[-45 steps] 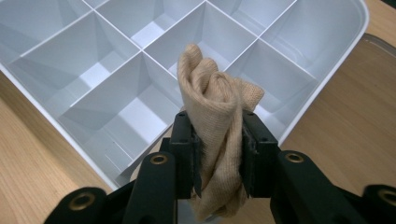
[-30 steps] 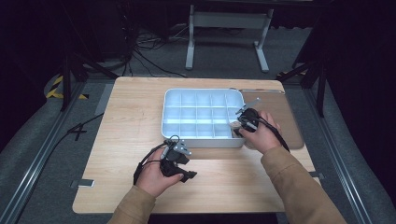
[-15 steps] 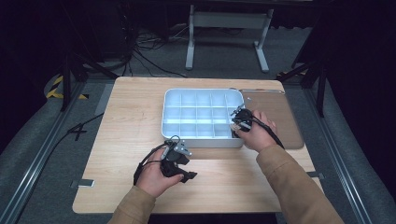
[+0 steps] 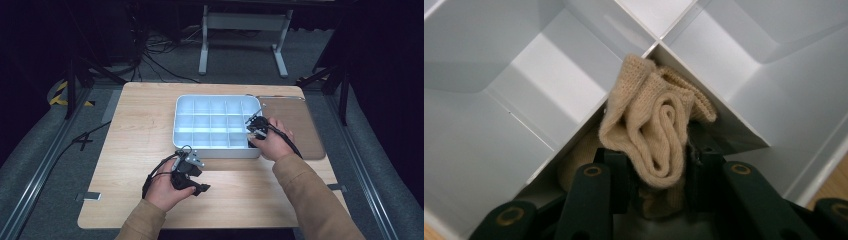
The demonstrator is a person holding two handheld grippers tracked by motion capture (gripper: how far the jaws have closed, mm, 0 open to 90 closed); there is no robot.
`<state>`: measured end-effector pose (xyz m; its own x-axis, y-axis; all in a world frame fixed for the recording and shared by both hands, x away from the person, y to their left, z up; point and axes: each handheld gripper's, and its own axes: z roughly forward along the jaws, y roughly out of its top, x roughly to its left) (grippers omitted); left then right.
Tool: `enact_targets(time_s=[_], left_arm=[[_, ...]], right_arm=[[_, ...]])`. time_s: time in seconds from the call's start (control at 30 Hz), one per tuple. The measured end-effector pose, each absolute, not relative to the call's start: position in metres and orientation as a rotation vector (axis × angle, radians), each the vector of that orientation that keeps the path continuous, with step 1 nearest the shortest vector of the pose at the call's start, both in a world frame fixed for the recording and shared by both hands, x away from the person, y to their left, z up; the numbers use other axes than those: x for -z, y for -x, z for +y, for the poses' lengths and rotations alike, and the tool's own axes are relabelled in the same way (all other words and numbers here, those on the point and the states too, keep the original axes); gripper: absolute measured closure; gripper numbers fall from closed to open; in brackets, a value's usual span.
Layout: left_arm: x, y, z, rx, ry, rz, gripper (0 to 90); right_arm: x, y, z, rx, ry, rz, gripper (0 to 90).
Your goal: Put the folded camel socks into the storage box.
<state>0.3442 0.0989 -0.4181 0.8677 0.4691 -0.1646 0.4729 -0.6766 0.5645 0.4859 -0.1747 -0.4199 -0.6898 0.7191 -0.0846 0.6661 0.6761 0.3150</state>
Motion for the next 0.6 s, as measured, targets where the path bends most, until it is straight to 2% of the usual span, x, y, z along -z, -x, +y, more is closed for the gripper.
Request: enact_targets(time_s=[0.2, 0.27, 0.43, 0.6], left_arm=[[0.418, -0.345, 0.099, 0.010, -2.422, 0.667, 40.8], [0.419, -0.345, 0.099, 0.010, -2.414, 0.679, 40.8], [0.418, -0.345, 0.102, 0.012, -2.411, 0.679, 40.8], [0.418, -0.345, 0.104, 0.005, -2.410, 0.687, 40.8]], right_arm=[[0.419, -0.486, -0.175, -0.393, -1.120, 2.696, 67.2], [0.418, -0.485, -0.176, -0.428, -1.116, 2.698, 61.2], [0.411, -0.477, -0.176, -0.420, -1.028, 2.693, 52.1], [0.399, -0.473, -0.186, -0.557, -1.070, 2.663, 45.3]])
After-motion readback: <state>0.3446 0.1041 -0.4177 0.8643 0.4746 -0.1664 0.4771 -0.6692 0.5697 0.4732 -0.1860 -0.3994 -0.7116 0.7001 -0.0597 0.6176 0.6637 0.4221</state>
